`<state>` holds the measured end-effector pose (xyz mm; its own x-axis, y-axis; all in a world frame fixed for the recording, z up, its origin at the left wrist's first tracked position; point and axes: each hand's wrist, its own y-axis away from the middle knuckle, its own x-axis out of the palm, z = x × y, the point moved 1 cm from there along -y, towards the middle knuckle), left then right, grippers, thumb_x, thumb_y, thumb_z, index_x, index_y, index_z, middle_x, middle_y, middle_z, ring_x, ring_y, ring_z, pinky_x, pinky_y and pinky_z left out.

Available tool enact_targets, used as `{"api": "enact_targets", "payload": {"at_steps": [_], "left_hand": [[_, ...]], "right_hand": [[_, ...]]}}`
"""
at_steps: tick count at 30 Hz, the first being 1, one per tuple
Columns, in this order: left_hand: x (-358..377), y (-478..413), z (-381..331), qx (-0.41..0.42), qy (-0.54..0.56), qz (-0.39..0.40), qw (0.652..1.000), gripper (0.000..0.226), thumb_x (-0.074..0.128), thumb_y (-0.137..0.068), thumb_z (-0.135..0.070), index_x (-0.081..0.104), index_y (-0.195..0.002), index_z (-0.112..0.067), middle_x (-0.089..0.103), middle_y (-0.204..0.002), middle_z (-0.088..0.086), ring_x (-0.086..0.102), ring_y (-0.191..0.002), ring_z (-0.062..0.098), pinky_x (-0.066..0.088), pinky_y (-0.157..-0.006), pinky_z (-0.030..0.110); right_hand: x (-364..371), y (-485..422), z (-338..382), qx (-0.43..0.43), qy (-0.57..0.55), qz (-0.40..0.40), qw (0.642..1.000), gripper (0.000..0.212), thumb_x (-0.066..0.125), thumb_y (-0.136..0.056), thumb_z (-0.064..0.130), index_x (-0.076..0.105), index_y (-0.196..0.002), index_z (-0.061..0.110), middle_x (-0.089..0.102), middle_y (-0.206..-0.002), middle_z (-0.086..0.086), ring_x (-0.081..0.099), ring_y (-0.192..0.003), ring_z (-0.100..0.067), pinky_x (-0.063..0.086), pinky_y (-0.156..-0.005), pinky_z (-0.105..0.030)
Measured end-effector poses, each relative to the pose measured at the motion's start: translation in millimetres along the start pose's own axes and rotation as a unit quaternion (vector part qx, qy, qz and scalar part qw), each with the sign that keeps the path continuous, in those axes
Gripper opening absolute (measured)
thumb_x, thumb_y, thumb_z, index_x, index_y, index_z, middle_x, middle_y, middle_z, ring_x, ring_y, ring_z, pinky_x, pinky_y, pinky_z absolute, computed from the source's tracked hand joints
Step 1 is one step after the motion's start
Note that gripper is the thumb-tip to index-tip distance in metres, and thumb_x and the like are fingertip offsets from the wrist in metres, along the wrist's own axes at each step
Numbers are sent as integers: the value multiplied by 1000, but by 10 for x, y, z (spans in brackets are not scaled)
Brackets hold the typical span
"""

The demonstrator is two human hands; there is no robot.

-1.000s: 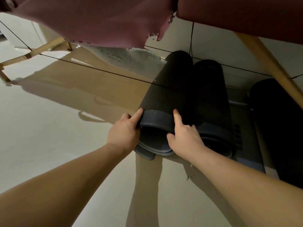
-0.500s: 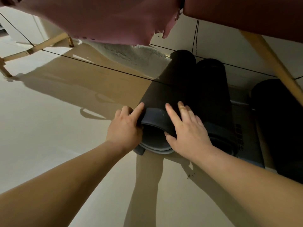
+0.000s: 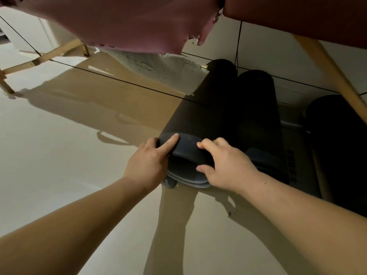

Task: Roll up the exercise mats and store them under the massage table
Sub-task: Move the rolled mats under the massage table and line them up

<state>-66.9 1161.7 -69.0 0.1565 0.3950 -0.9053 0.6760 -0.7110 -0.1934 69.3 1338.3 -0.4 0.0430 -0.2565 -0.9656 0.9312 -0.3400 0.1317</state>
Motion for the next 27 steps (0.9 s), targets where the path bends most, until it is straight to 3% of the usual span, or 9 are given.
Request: {"api": "enact_targets", "payload": {"at_steps": [3, 6, 8, 10, 15, 18, 21, 24, 27], "left_hand": [[20, -53, -190, 3, -47, 43, 998, 64, 45, -105, -30, 24, -163, -47, 45, -141, 14, 48, -121, 35, 50, -91, 41], [63, -37, -335, 14, -100, 79, 992, 63, 41, -106, -38, 17, -163, -49, 29, -160, 16, 38, -136, 36, 47, -101, 42], [105, 1, -391, 21, -125, 85, 988, 63, 40, -106, -40, 16, -164, -47, 24, -164, 19, 35, -141, 39, 45, -104, 46], [127, -14, -423, 14, -120, 87, 989, 63, 41, -106, -40, 17, -163, -48, 21, -167, 20, 29, -145, 40, 42, -109, 48], [139, -349, -523, -14, -60, 102, 993, 61, 45, -105, -37, 24, -160, -55, 17, -169, 11, 19, -150, 37, 39, -113, 46], [185, -461, -583, -19, -85, 145, 986, 67, 50, -104, -39, 19, -161, -54, 9, -171, 12, 13, -152, 39, 34, -120, 50], [221, -405, -593, -25, -104, 173, 979, 82, 59, -99, -38, 8, -162, -54, -5, -174, 12, 2, -157, 39, 21, -127, 54], [155, -346, -512, 5, -75, 159, 984, 88, 58, -99, -40, -1, -163, -52, -9, -174, 11, -1, -159, 37, 14, -129, 49], [11, -298, -428, 14, -25, 97, 995, 86, 59, -97, -38, 7, -166, -42, 8, -174, 9, 15, -157, 33, 23, -126, 44]], "right_hand": [[-51, 31, -48, 18, 57, 36, 998, 58, 72, -95, 44, 34, -140, 39, 51, -126, 1, 59, -97, -20, 48, -77, -34], [-70, 11, -63, 24, 129, 58, 990, 71, 76, -92, 43, 29, -145, 35, 58, -119, 0, 58, -100, -22, 48, -89, -39], [-31, -9, -77, 23, 164, 58, 985, 96, 75, -93, 42, 8, -161, 37, 61, -125, -3, 60, -114, -26, 46, -105, -43], [25, -19, -104, 27, 172, 68, 982, 106, 71, -97, 42, -12, -162, 46, 61, -133, -5, 60, -121, -28, 44, -108, -44], [73, -155, -301, 93, 112, 77, 986, 96, 65, -101, 40, -9, -157, 61, 41, -163, -8, 49, -140, -33, 48, -108, -45], [125, -244, -324, 117, 118, 91, 982, 93, 62, -104, 36, -11, -158, 60, 31, -169, -11, 36, -152, -32, 28, -125, -47], [197, -278, -307, 129, 118, 99, 980, 96, 62, -103, 32, -13, -157, 59, 32, -167, -14, 34, -153, -29, 13, -130, -50], [149, -232, -304, 119, 102, 74, 985, 98, 63, -103, 34, -15, -158, 57, 34, -166, -11, 36, -151, -30, 20, -128, -48], [56, -168, -307, 105, 86, 39, 990, 98, 65, -102, 33, -11, -161, 52, 29, -167, -12, 36, -150, -35, 36, -121, -49]]}}
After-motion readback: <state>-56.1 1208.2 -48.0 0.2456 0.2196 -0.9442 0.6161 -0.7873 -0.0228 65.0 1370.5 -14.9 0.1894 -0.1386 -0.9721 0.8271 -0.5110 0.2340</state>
